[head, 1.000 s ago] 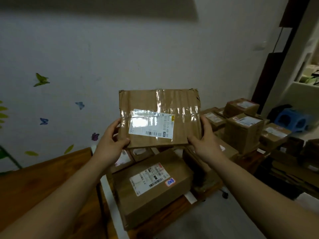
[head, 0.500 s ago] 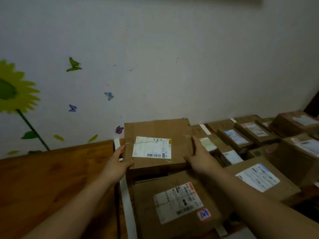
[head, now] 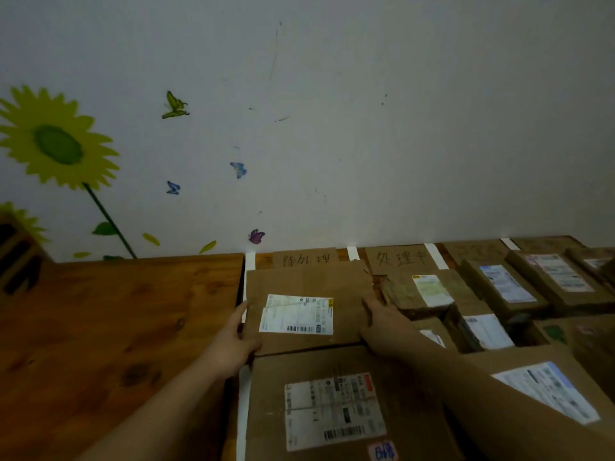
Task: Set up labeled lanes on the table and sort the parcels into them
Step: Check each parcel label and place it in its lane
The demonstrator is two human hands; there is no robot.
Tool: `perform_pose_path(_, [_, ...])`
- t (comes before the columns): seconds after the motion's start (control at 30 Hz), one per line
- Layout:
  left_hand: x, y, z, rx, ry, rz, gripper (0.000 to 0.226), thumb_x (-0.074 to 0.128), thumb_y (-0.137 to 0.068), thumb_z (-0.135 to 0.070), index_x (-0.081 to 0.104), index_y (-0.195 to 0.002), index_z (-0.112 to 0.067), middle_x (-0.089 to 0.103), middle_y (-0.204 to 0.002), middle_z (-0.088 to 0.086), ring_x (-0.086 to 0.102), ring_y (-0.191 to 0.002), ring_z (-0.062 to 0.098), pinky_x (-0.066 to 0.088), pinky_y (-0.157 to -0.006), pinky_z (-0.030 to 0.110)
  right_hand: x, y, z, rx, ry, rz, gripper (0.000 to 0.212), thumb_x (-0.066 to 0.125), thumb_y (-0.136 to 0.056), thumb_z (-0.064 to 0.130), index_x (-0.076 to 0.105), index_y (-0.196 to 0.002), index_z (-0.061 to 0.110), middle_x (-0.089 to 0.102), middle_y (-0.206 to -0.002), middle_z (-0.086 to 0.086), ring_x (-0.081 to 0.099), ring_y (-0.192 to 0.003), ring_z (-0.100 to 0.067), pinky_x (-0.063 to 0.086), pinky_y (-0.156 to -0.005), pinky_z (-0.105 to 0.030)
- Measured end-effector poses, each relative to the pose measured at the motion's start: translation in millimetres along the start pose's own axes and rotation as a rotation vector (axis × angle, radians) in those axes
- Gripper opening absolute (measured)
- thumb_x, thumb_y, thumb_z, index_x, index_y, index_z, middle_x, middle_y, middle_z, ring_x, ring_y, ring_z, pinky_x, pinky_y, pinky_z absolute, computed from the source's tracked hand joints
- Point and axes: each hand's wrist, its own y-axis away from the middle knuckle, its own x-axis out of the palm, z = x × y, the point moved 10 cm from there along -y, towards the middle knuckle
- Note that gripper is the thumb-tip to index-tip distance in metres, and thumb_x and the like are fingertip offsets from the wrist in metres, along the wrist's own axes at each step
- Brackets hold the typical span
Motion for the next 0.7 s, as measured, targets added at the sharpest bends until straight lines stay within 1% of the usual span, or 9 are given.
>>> perform_pose_path(0.1, [2,1,-4,-0.003,-0.086,0.009,0.075,0.056,-0.090,-0.001,0.018,-0.149,-0.026,0.041,-0.142,0.009,0.049,-0.078,0.001,0.044,-0.049,0.009,-2,-3,1,-0.037,0.096,0.022,0.067,0.050,-0.094,0.034,0.014,-0.150,0.031,0.049,-0.135,-0.009,0.055,-0.113,-0.024,0.050,-0.094,-0.038])
perform_pose_path(0.17, [2,0,-4,-0.005,-0.147,0.018,0.075,0.057,-0.090,-0.002,0.019,-0.149,-0.026,0.039,-0.143,0.009,0.047,-0.077,0.001,0.043,-0.048,0.007,-4,-3,0,-0.046,0.154,0.043,0.063,0.049,-0.094,0.038,0.019,-0.149,0.030,0.051,-0.134,-0.006,0.056,-0.111,-0.021,0.051,-0.092,-0.035])
perform_pose_path(0.23, [4,1,-6,-0.006,-0.211,0.034,0.074,0.058,-0.090,-0.005,0.020,-0.149,-0.027,0.038,-0.144,0.008,0.048,-0.081,0.002,0.044,-0.049,0.007,-9,-3,-1,-0.042,0.235,0.041,0.059,0.048,-0.094,0.044,0.026,-0.146,0.029,0.046,-0.138,-0.008,0.052,-0.117,-0.023,0.048,-0.096,-0.038])
perform_pose_path(0.3, [4,0,-9,0.017,-0.293,0.030,0.072,0.060,-0.090,-0.010,0.021,-0.149,-0.026,0.034,-0.146,0.007,0.049,-0.098,0.005,0.047,-0.060,0.007,-18,-4,5,-0.096,0.358,-0.044,0.059,0.047,-0.092,0.050,0.031,-0.145,0.028,0.030,-0.149,-0.011,0.036,-0.133,-0.030,0.036,-0.108,-0.047])
perform_pose_path(0.33, [2,0,-14,0.042,-0.369,0.000,0.072,0.061,-0.089,-0.014,0.022,-0.149,-0.024,0.029,-0.148,0.007,0.046,-0.112,0.011,0.048,-0.075,0.009,-19,-3,11,-0.153,0.398,-0.081,0.060,0.046,-0.092,0.053,0.031,-0.144,0.028,0.021,-0.154,-0.011,0.026,-0.139,-0.031,0.029,-0.112,-0.051])
perform_pose_path(0.4, [-1,-2,-22,0.117,-0.528,-0.053,0.070,0.064,-0.088,-0.024,0.026,-0.147,-0.021,0.020,-0.151,0.004,0.034,-0.131,0.018,0.037,-0.102,0.022,-12,-4,19,-0.243,0.418,-0.077,0.063,0.043,-0.092,0.057,0.029,-0.146,0.028,0.013,-0.158,-0.008,0.017,-0.143,-0.031,0.022,-0.114,-0.052])
perform_pose_path(0.43, [0,-4,-25,0.151,-0.563,-0.053,0.069,0.064,-0.088,-0.028,0.028,-0.147,-0.021,0.019,-0.152,0.002,0.030,-0.135,0.018,0.031,-0.107,0.025,-7,-4,20,-0.256,0.415,-0.060,0.064,0.041,-0.092,0.059,0.027,-0.146,0.029,0.012,-0.159,-0.007,0.016,-0.144,-0.030,0.022,-0.114,-0.053])
perform_pose_path(0.57, [6,-6,-26,0.169,-0.567,0.008,0.069,0.062,-0.089,-0.029,0.027,-0.147,-0.022,0.024,-0.153,-0.001,0.028,-0.136,0.016,0.027,-0.111,0.028,-2,-10,15,-0.244,0.402,-0.029,0.063,0.041,-0.092,0.059,0.029,-0.145,0.028,0.012,-0.159,-0.009,0.016,-0.144,-0.031,0.024,-0.114,-0.054])
perform_pose_path(0.7, [-2,-2,-30,0.136,-0.565,0.023,0.069,0.059,-0.090,-0.033,0.022,-0.149,-0.027,0.021,-0.153,-0.003,0.028,-0.137,0.017,0.029,-0.107,0.027,-11,-14,36,-0.276,0.420,-0.055,0.062,0.042,-0.089,0.062,0.038,-0.139,0.025,0.030,-0.148,-0.010,0.027,-0.137,-0.029,0.029,-0.111,-0.050])
